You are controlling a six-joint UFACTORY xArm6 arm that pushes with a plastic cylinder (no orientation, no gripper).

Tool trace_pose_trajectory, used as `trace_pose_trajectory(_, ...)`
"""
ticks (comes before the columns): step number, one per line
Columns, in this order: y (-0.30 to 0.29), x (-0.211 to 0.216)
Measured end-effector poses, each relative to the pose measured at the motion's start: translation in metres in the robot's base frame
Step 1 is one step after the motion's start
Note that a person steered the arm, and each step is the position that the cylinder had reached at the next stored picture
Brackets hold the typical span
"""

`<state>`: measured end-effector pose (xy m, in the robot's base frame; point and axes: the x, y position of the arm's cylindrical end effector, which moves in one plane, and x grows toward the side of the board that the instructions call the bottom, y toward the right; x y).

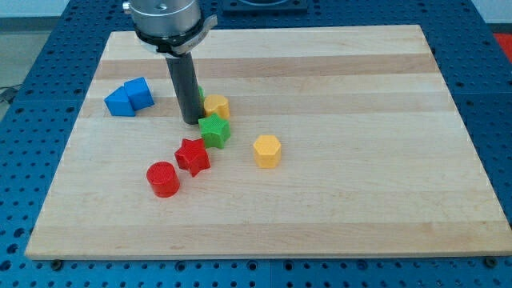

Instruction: Adjust the red circle to the left of the red star

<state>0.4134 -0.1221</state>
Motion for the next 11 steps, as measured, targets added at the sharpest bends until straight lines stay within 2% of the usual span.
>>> trace_pose_trajectory(2,-0.1,0.092)
trace_pose_trajectory(3,-0.096,0.181)
trace_pose_trajectory(4,-0.061,0.205)
trace_pose_trajectory(5,0.002,0.156)
trace_pose_trajectory(6,0.002,0.15)
trace_pose_trajectory(7,-0.006,0.121)
trace_pose_trajectory(9,-0.038,-0.008)
trace_pose_trajectory(10,-0.042,-0.03)
trace_pose_trajectory(11,-0.041,-0.021)
